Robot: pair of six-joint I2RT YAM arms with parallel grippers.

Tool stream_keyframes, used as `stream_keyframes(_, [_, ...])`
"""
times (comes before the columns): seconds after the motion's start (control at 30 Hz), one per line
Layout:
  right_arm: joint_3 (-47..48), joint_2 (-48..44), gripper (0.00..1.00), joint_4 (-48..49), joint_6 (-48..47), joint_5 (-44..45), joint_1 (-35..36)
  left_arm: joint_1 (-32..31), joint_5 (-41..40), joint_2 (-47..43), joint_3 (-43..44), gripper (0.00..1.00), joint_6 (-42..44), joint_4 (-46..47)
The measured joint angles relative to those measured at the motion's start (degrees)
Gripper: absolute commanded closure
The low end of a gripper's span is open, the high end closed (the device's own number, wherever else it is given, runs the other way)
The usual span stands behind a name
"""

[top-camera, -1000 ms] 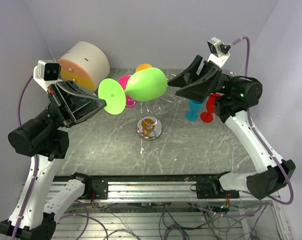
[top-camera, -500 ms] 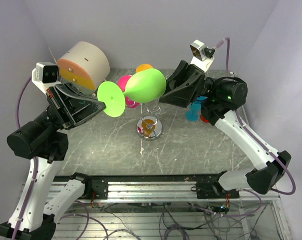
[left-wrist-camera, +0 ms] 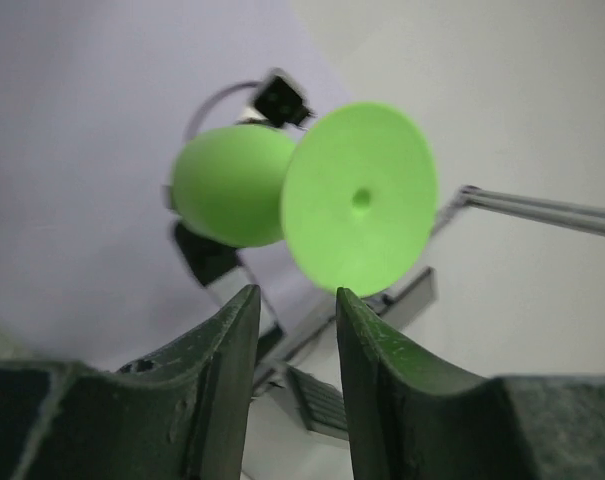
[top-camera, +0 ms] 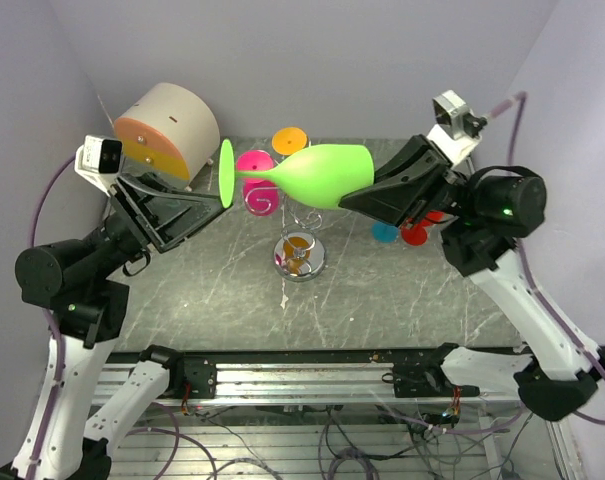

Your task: Take the wine glass off the wine glass rack

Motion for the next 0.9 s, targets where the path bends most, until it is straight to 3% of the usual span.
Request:
stream_keyframes(0.13, [2.1, -6.9, 1.0, -20.1, -11.9, 10.8, 0.0, 0.0, -6.4, -2.1, 3.8, 0.53, 11.2, -19.1])
stream_keyframes(0.3, [14.2, -12.0, 1.0, -48.2, -23.3, 34.7, 0.0, 0.0, -18.4, -4.4, 9.0, 0.54, 24.1, -40.4])
stream_keyframes(0.43, [23.7, -13.0, 1.0, -69.6, -26.2, 56.2, 0.0, 0.0, -24.6, -5.5, 10.5, 0.54, 30.2, -49.6])
stream_keyframes(0.57, [25.1, -11.4, 1.0, -87.0, -25.5, 70.6, -0.1, 0.0, -28.3, -5.0, 10.6, 0.56, 34.0, -55.5])
stream_keyframes(0.73, [21.6, -5.0, 1.0, -101.8, -23.6, 76.6, -0.1, 0.0, -31.9, -2.0, 11.8, 0.56, 38.2, -62.1])
stream_keyframes(0.9, [17.9, -1.0, 1.0, -107.5, -23.5, 75.4, -0.1, 0.0, -35.3, 2.1, 13.0, 0.57, 42.1, -68.1])
